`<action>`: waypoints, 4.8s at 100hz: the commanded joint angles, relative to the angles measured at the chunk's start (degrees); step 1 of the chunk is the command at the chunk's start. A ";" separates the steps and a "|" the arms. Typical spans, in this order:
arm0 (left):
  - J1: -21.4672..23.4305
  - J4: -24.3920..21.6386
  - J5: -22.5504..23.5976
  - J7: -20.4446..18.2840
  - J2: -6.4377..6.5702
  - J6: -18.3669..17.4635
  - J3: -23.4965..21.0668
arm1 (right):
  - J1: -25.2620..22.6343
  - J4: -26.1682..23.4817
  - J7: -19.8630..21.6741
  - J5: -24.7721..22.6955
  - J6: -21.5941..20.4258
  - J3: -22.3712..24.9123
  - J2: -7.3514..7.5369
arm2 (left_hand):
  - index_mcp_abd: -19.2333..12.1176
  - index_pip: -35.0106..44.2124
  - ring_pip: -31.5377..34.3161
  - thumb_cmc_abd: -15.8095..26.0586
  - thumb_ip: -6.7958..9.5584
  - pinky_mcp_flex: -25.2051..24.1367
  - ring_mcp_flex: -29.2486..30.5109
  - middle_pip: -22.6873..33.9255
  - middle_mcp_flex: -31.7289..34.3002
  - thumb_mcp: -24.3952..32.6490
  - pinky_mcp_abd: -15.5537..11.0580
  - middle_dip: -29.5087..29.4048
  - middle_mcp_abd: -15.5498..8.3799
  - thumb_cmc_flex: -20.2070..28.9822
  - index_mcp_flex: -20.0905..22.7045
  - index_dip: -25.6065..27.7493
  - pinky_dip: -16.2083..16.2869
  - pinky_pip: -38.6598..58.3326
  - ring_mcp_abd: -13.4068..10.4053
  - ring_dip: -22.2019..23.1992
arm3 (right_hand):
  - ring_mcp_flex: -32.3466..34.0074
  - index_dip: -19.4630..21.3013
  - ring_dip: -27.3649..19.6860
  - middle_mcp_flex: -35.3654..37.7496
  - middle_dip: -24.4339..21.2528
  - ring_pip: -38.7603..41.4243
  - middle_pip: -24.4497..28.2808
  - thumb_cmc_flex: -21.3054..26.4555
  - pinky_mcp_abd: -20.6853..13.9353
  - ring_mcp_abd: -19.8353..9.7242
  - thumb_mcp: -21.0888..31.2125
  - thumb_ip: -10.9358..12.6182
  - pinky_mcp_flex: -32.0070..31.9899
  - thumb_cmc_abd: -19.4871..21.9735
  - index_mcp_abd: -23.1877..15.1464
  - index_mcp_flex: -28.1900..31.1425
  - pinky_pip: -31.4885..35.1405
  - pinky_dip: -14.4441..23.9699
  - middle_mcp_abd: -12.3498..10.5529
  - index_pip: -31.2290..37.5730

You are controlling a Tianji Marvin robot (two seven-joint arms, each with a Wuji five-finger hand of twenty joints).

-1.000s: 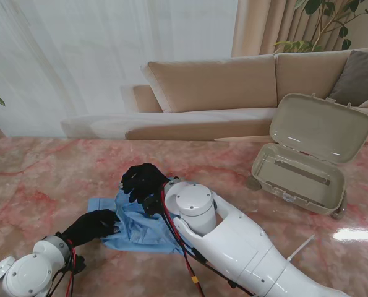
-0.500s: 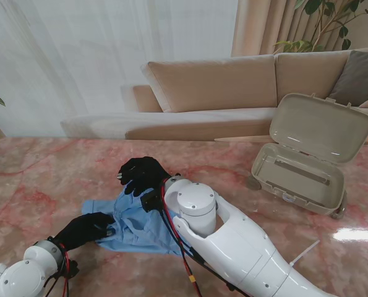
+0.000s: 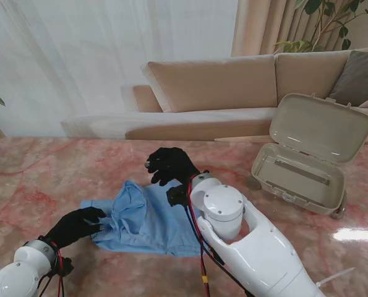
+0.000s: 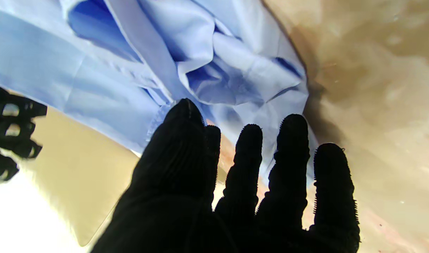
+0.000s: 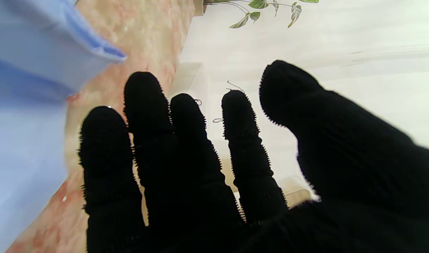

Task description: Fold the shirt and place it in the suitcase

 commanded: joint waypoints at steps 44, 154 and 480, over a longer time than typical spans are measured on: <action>1.98 -8.87 1.75 -0.25 -0.27 1.41 -3.96 | -9.55 -2.07 11.10 -10.61 -8.35 6.01 7.33 | 0.66 -1.50 -1.21 2.94 1.50 0.30 -0.23 -0.29 -0.06 -3.10 1.23 0.07 0.61 0.55 0.96 -0.40 -0.53 -0.11 1.64 -0.76 | -1.86 -0.35 -0.11 2.21 0.33 0.14 0.78 -0.30 -0.66 -0.56 -3.08 -1.16 -1.75 0.83 -1.69 0.16 -1.00 1.03 -1.63 4.77; -14.24 0.33 -10.12 -10.29 1.71 -2.09 9.91 | 2.18 14.27 26.44 -4.85 -20.36 -12.19 7.83 | 0.71 -2.83 -1.47 3.95 1.58 0.29 -0.49 -0.84 -0.34 -4.08 1.23 0.05 0.83 0.50 0.85 0.05 -0.65 -0.05 1.62 -0.87 | -14.40 -3.56 -16.39 -0.97 -3.13 -24.35 -5.66 -1.59 -9.96 -5.31 -2.45 -0.15 -13.89 6.84 -1.82 -2.96 -15.72 -13.70 -3.53 3.11; -10.97 2.98 -1.58 -10.28 2.16 1.92 7.59 | -5.31 5.89 36.56 -41.82 5.78 10.09 16.62 | 0.37 -1.73 -1.28 3.88 1.75 -0.23 -1.01 -0.12 -0.78 -3.89 1.46 0.19 0.42 0.83 -0.08 -0.04 -0.84 -0.31 1.40 -0.80 | -24.94 12.62 10.73 -20.06 16.42 12.41 6.21 -21.11 -8.69 -3.19 -20.77 2.47 -22.08 19.90 -0.28 -7.90 -10.00 4.07 0.05 -27.04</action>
